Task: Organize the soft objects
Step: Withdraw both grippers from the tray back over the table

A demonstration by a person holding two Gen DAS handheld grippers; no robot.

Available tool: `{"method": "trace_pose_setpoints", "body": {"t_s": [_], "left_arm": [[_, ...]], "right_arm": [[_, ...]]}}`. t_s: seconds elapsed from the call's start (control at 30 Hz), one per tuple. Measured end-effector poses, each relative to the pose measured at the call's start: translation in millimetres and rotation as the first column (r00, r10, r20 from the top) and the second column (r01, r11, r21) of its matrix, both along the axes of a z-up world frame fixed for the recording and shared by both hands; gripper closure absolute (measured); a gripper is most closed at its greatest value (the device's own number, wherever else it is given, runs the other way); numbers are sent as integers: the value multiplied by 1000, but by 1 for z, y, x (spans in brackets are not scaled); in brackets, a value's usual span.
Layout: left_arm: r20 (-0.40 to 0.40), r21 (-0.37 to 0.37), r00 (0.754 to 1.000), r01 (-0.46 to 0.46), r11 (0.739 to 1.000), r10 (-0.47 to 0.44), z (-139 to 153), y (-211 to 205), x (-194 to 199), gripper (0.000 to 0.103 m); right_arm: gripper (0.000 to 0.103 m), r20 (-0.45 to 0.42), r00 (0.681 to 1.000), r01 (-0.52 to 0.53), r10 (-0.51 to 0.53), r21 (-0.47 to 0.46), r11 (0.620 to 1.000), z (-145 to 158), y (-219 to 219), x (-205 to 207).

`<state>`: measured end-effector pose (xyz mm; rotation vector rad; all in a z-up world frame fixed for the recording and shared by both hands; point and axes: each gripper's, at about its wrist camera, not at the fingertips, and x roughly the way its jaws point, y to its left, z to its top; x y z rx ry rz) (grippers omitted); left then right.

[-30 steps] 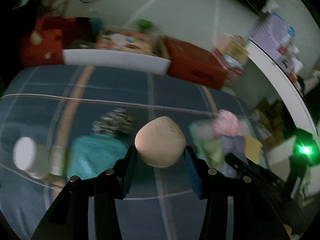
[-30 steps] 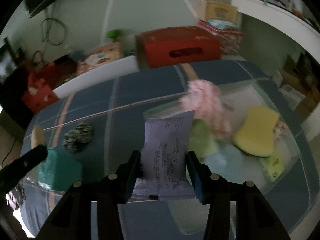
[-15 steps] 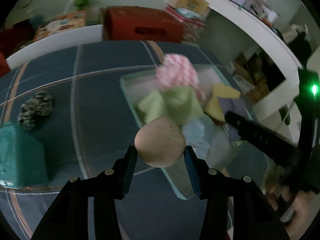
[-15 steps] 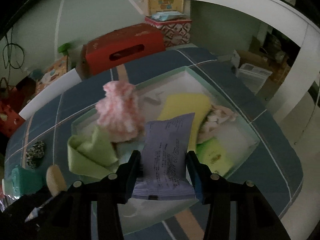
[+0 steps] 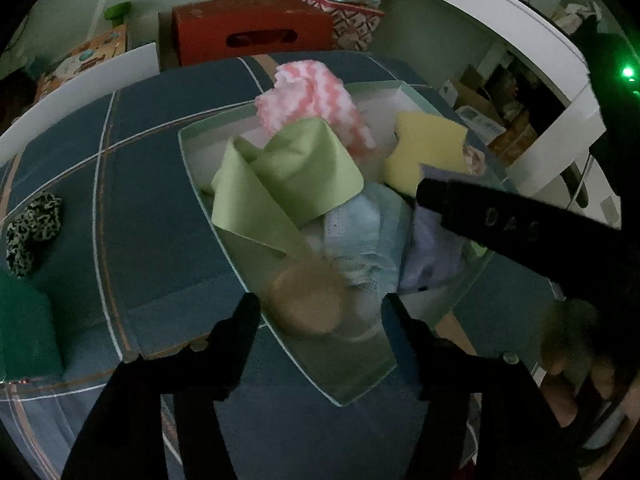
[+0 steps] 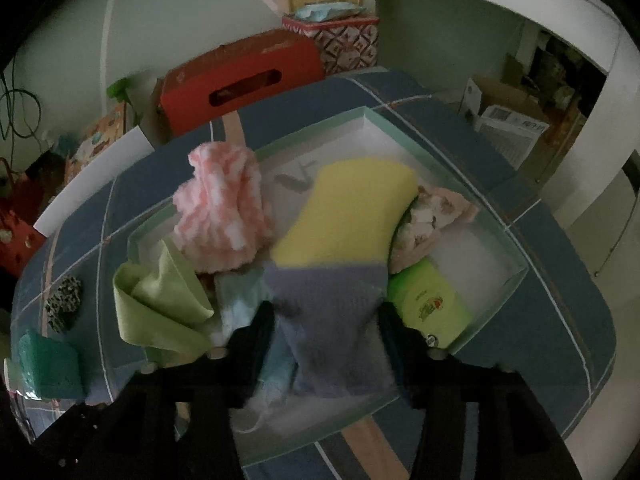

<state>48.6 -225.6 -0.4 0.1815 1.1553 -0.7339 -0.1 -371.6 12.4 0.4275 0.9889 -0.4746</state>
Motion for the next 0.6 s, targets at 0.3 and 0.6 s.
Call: {"method": "trace_pose_setpoints", "body": {"t_s": [0.3, 0.6], "left_arm": [[-28, -12, 991, -130, 991, 129, 15, 32, 17, 28], [-2, 11, 953, -304, 953, 304, 16, 71, 40, 18]], "right_arm": [[27, 56, 998, 10, -7, -46, 999, 21, 2, -3], [27, 29, 999, -41, 43, -61, 997, 15, 15, 10]]}}
